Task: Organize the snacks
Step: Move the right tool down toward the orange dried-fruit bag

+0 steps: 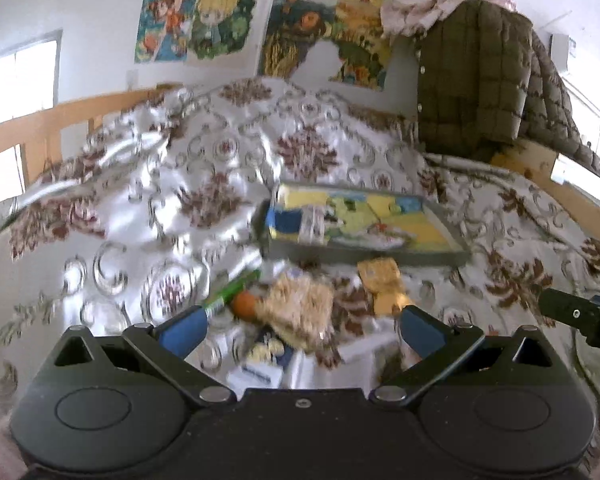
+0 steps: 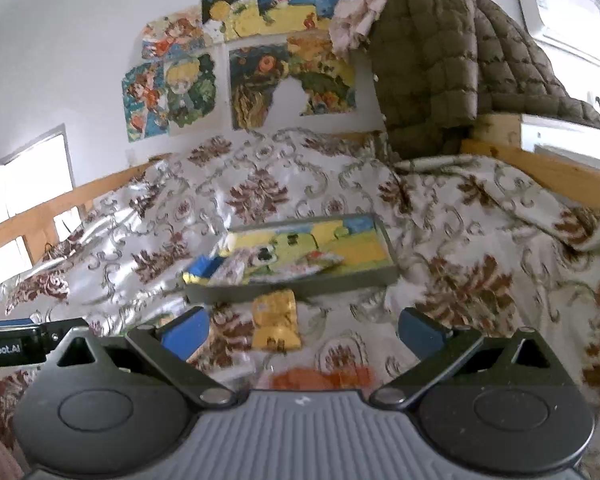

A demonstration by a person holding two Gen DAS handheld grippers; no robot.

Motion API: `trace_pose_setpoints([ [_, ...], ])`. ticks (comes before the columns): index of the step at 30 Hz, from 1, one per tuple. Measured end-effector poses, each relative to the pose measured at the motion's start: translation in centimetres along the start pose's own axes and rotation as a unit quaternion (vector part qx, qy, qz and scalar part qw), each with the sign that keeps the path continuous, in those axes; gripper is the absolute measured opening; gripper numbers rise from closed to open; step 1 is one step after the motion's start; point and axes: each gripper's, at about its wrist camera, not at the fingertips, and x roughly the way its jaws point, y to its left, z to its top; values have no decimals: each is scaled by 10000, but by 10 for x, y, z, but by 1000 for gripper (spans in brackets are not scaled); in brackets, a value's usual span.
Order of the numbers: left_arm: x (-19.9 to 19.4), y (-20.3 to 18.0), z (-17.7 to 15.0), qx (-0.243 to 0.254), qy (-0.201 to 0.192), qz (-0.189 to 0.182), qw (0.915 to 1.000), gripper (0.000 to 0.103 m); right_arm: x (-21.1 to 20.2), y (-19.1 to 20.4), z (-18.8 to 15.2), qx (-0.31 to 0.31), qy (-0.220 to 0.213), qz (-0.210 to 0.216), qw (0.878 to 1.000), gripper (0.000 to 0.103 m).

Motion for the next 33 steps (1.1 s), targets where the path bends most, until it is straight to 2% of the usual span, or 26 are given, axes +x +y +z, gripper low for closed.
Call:
trace_pose_setpoints([
  [7, 1, -11, -16, 214, 504, -150, 9984, 102, -11, -1, -13, 78, 433, -235, 9988, 103],
  [11, 2, -24, -25, 642, 735, -179, 9951, 102, -11, -3, -17, 111, 685, -462, 9965, 103],
  [15, 7, -33, -27, 935, 839, -140, 9920, 102, -3, -8, -19, 232, 1132, -546, 9918, 103],
  [21, 24, -43, -30, 1285, 1277, -558, 9819, 102, 16, -12, -22, 334, 1679, -411, 9844, 103],
  [25, 42, -45, -30, 1262, 1616, -774, 9757, 102, 33, -12, -24, 301, 2064, -329, 9774, 103],
  [28, 60, -43, -28, 1042, 1892, -969, 9716, 102, 43, -15, -25, 338, 2282, -263, 9727, 103],
  [30, 72, -41, -27, 880, 1967, -1024, 9711, 102, 51, -17, -24, 397, 2423, -209, 9692, 103],
  [33, 86, -43, -25, 921, 1987, -1061, 9699, 102, 64, -23, -20, 420, 2535, -65, 9664, 103],
])
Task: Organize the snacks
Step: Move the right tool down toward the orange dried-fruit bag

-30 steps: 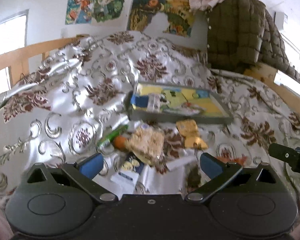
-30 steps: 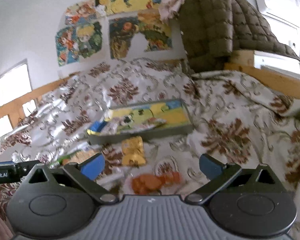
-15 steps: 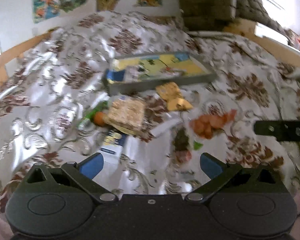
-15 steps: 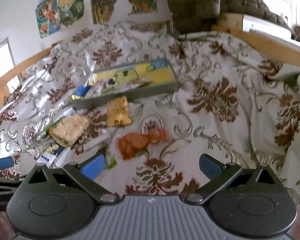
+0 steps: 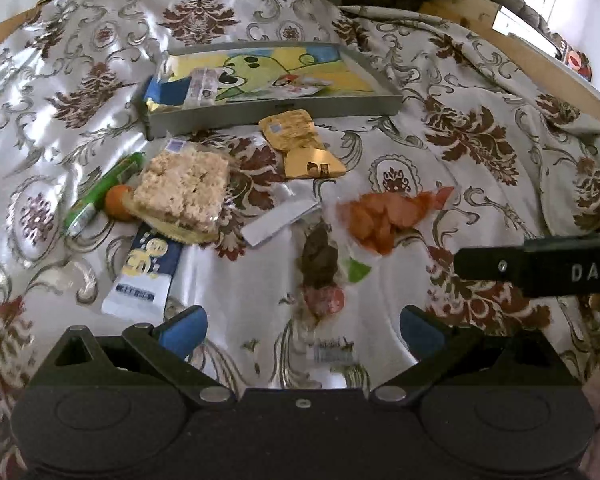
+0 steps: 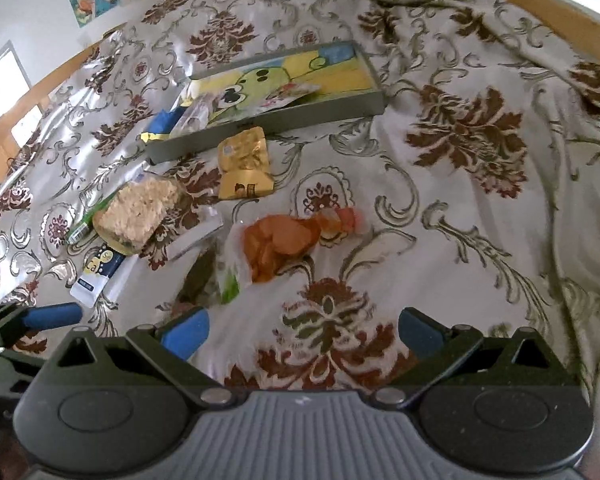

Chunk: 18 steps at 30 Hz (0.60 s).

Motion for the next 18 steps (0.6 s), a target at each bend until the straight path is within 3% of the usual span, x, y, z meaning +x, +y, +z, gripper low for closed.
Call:
trace_pose_setpoints([
  [9, 27, -6, 10, 494, -84, -15, 9987, 102, 35, -16, 42, -311, -219, 255, 9990, 103],
  [18, 41, -1, 8, 405, 23, 96, 9991, 102, 74, 6, 72, -1629, -308, 988, 9812, 103],
])
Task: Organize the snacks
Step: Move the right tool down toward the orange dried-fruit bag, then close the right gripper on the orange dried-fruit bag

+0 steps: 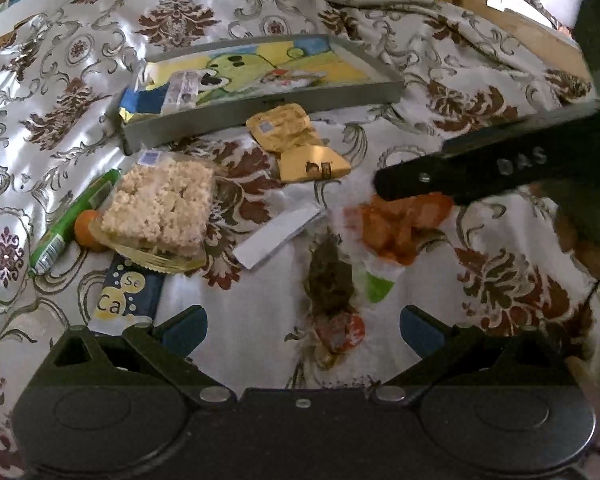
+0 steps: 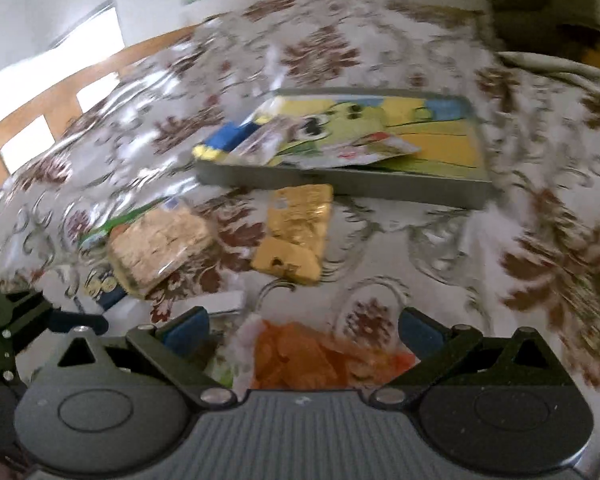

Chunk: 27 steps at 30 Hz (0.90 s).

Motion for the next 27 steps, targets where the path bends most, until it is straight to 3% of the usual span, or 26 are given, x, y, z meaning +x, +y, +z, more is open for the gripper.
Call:
trace_pose_setpoints([
  [6, 2, -3, -2, 86, -16, -253, 9996, 101, 25, -15, 1, 352, 426, 200, 9983, 89],
  [11, 8, -4, -3, 67, 46, -397, 9992, 94, 28, -18, -3, 369, 579, 296, 9972, 80],
  [14, 7, -2, -3, -8, 20, -416, 9991, 89, 32, -13, -4, 201, 775, 109, 9967, 67],
  [15, 6, 0, -3, -54, -3, -429, 9991, 88, 32, -13, -5, 203, 818, 119, 9964, 66],
  [19, 7, 3, -2, -154, 12, -453, 9989, 77, 28, -16, -5, 447, 989, 211, 9939, 57],
  [27, 10, 2, -3, -119, 158, -540, 9983, 53, 13, -12, -15, 455, 1521, 416, 9864, 59],
])
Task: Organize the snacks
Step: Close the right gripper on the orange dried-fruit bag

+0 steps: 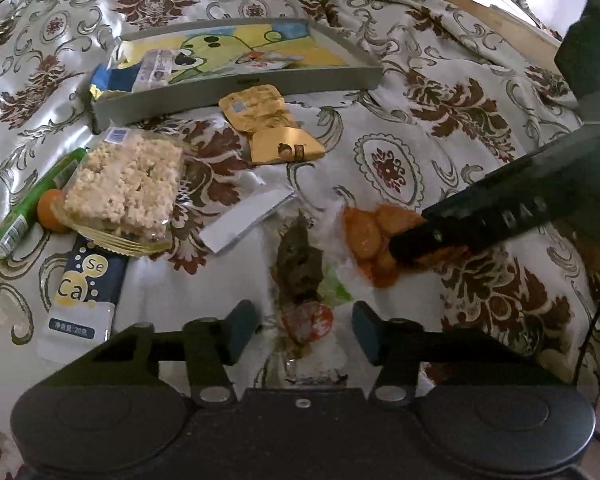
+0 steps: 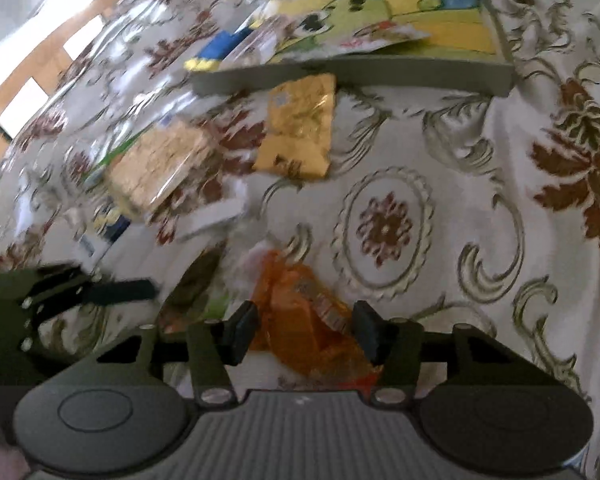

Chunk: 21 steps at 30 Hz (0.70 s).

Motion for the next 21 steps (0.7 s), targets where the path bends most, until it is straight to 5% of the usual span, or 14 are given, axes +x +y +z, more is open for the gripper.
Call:
trace_pose_setpoints([
  [8, 3, 0, -2, -47, 96, 20, 9999, 51, 7, 27, -7, -944, 120, -337, 9949, 74],
  [21, 7, 7, -1, -251, 233, 120, 9993, 64, 15, 56, -13, -1803, 142, -1066, 9777, 74],
])
